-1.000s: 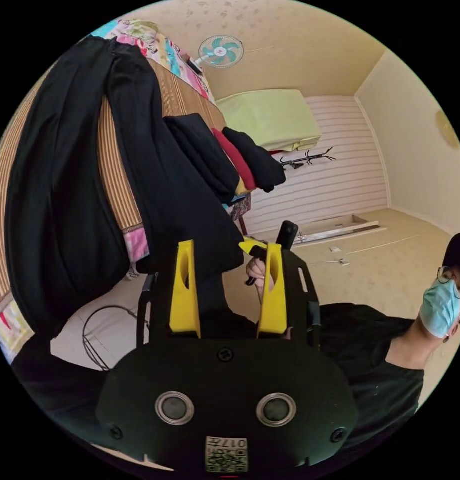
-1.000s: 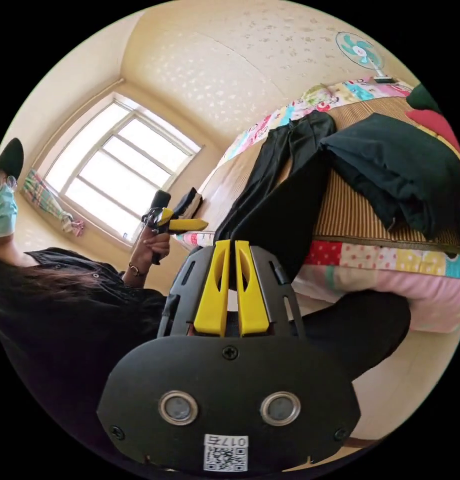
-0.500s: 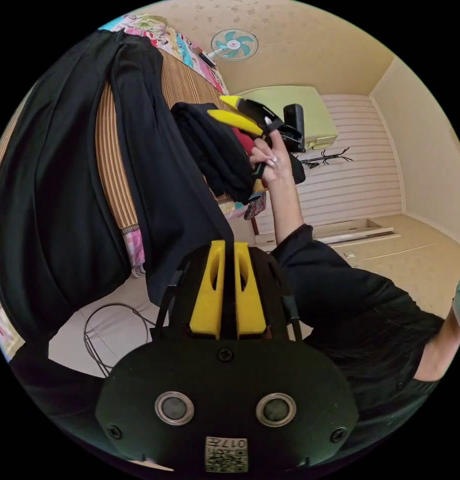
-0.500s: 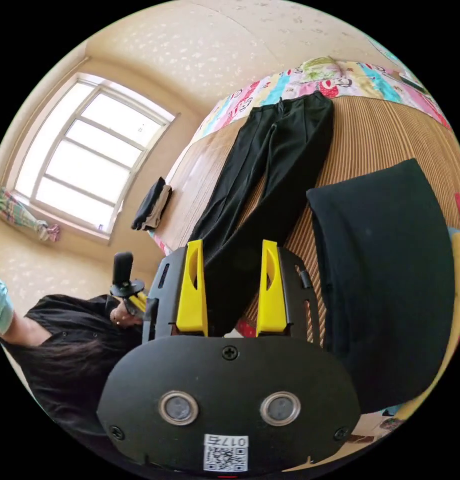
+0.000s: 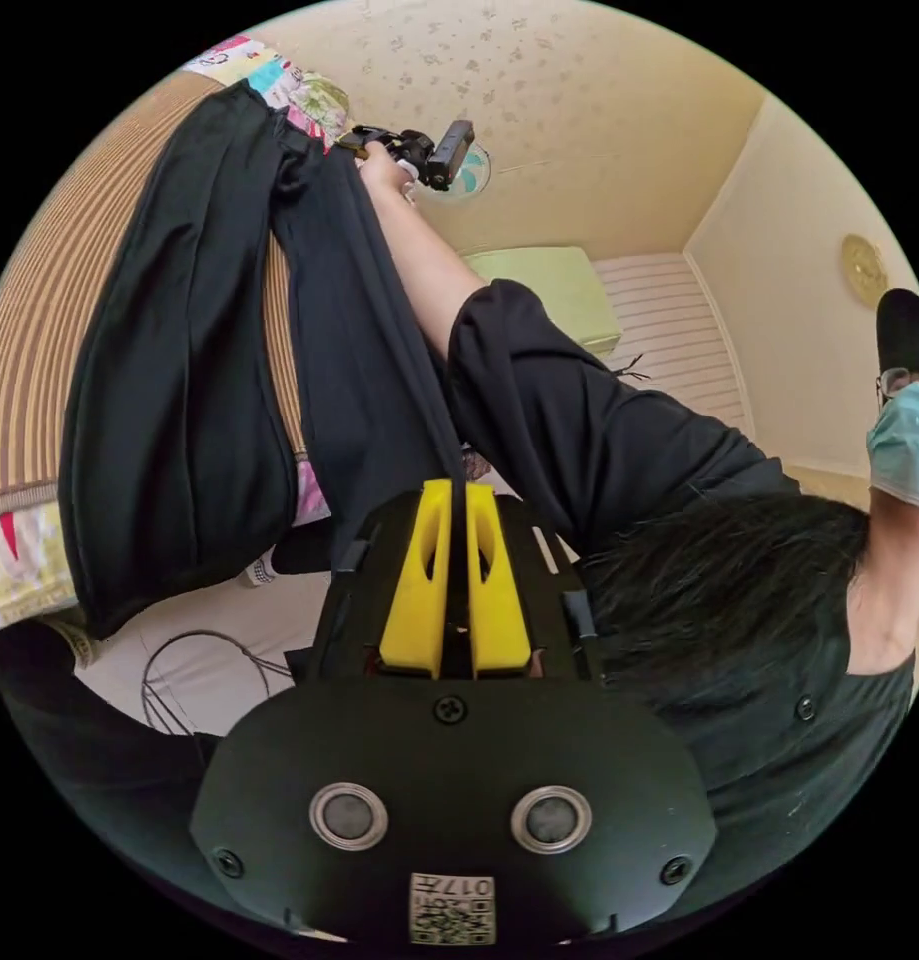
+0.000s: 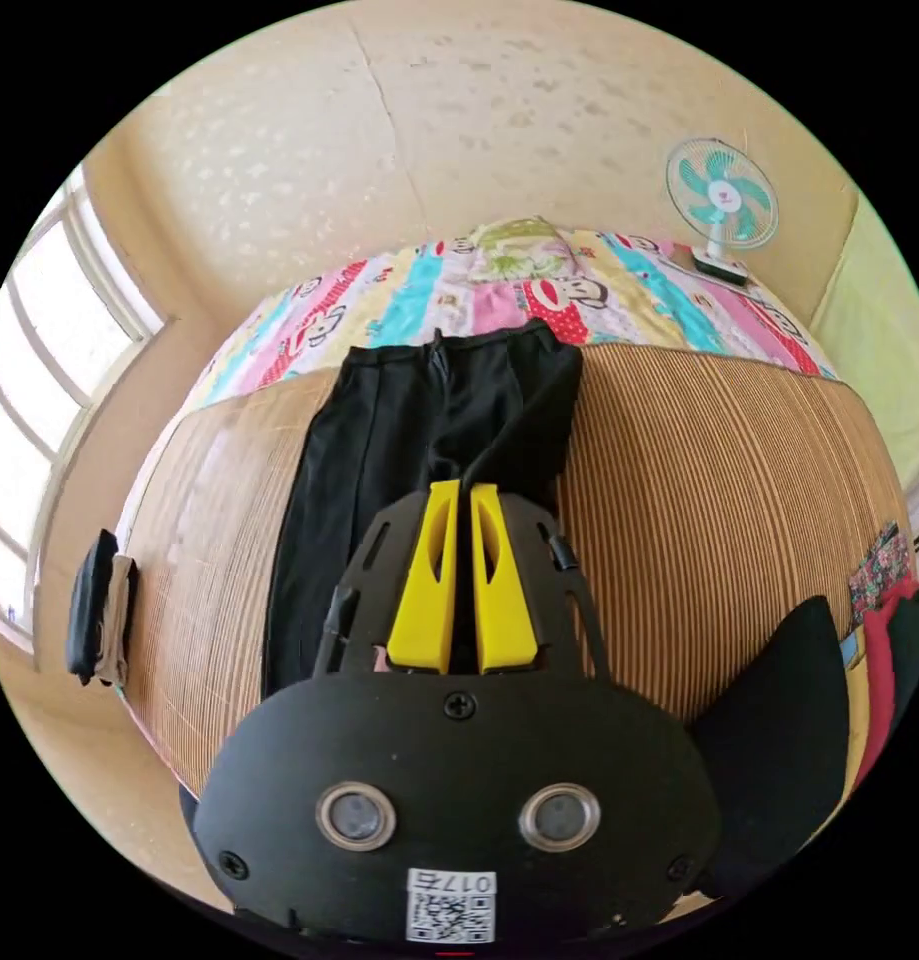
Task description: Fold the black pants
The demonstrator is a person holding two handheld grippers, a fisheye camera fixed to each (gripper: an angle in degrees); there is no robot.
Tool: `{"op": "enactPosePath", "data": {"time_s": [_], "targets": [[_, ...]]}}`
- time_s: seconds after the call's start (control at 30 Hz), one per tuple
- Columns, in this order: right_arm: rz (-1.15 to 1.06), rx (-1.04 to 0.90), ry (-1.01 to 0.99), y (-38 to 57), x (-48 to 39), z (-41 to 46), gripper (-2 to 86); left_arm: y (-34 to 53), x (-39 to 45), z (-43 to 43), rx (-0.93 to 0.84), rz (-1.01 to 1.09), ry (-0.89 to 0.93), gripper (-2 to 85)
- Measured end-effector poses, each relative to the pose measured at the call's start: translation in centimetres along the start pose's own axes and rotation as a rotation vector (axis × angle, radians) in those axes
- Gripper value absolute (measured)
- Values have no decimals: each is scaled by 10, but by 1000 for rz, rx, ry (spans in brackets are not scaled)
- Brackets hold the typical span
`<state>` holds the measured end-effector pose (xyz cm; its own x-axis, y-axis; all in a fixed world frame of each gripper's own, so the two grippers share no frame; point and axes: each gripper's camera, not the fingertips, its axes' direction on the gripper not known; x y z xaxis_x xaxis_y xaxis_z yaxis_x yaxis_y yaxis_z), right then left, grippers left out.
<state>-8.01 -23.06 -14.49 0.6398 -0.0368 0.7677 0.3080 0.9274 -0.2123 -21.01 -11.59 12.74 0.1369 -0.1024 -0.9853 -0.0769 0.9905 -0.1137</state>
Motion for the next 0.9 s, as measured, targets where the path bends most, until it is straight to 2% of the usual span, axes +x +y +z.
{"op": "enactPosePath", "data": {"time_s": [0.1,0.17,0.27,0.33,0.4,0.57,0.73,0.8,0.9], "targets": [[-139,-3,-204,-3,-80,14,34,23,-16,-38,81,-50,-39,24],[-236,-143,-426,3,-124,48,47,39,-31,-49,105,-107,-78,28],[-309,-314,-428,32,-144,76,69,64,-66,-57,65,-269,-217,62],[-293,-287,-437,59,-130,57,73,77,-86,-66,61,-347,-331,103],[-271,-244,-479,94,-102,25,77,78,-92,-76,104,-333,-370,101],[-161,-233,-336,226,-2,-62,99,36,-117,-72,87,-262,-436,107],[-104,-366,-494,319,45,-92,65,-15,-148,-22,-71,-233,-485,73],[-102,-349,-534,336,58,-117,39,-18,-142,-14,-127,-195,-481,53],[-97,-217,-639,349,79,-180,25,-4,-114,-14,-139,-52,-433,42]]}}
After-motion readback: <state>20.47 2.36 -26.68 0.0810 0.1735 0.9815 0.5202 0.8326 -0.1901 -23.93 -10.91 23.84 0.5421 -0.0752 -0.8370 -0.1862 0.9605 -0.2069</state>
